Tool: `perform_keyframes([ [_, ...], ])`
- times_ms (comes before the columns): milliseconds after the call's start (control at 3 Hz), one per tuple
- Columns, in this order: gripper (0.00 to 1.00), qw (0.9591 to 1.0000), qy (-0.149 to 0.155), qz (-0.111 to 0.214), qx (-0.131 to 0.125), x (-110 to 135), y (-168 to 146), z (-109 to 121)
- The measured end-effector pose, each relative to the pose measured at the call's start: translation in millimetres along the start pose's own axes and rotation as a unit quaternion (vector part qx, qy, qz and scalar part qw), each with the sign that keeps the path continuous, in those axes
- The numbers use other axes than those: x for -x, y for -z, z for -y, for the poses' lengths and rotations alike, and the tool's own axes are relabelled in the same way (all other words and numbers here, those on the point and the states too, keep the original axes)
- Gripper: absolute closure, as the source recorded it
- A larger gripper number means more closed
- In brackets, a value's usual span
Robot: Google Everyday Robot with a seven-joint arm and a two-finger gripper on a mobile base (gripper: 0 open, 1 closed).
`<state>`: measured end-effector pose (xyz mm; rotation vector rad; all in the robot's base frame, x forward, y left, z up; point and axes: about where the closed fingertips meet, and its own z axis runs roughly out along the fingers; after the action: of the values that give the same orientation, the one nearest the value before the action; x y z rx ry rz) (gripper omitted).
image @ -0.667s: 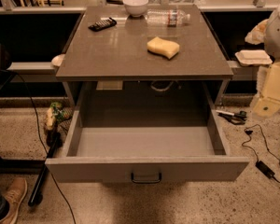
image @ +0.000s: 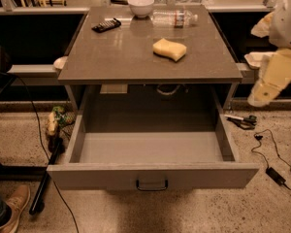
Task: Place sponge into top drawer
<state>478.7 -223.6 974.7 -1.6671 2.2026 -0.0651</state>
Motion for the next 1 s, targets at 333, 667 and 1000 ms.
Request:
perform_keyframes([
  [333,0.0,0.9984,-0.027,0.049,-0.003,9,-32,64],
  [667,0.0,0.994,-0.054,0.095,-0.005,29,-72,113],
  [1000,0.0,0.9867,-0.079,0.142,-0.005,54,-127,152],
])
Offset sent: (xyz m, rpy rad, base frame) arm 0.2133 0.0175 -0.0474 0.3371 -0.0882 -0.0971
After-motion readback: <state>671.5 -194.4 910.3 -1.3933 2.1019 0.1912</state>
